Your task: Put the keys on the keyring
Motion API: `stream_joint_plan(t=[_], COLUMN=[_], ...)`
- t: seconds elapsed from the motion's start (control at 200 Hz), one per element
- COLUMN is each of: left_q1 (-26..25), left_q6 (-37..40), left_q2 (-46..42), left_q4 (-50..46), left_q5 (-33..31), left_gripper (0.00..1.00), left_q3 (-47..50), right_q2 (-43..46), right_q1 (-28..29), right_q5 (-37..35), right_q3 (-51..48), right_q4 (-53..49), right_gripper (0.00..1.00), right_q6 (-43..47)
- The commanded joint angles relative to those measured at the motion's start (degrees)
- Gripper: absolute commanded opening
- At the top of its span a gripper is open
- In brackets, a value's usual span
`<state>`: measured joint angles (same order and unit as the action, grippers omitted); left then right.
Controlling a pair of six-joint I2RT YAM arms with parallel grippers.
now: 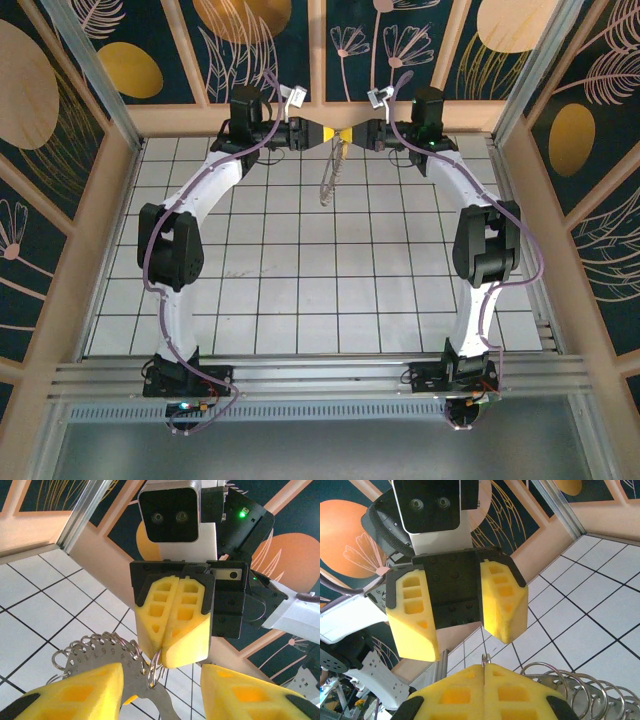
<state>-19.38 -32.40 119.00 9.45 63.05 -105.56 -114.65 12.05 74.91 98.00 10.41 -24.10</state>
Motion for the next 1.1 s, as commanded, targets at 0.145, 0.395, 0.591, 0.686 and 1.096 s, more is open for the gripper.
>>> stream_joint_plan(t=[0.145,0.395,0.591,0.686,1.096], left_q1=[0.5,0.5,0.5,0.4,0.4], left_q6=[-2.0,-2.9,-3.7,-4.2,-5.4], left_q2=[1.4,2.0,2.4,2.2,1.1], left_q4=[4.1,5.0,6.0,6.9,9.9], left_q5=[1.9,2.1,2.4,2.8,4.1], left_gripper=[0.44,0.44,0.43,0.41,0.35], left_q3=[-0.2,-0.2,0.2,0.7,3.0], right_q2=[-0.2,-0.3,-0.3,-0.4,-0.7], right_q1=[0.6,0.9,1.1,1.1,1.2], right_q5=[1.4,1.4,1.1,0.9,0.4], right_q3=[2.3,2.4,2.5,2.5,2.6], right_q4=[1.1,1.4,1.4,1.5,1.9], right_gripper=[0.0,0.0,0.0,0.0,0.0], right_q6=[1.4,1.2,1.2,1.2,0.7])
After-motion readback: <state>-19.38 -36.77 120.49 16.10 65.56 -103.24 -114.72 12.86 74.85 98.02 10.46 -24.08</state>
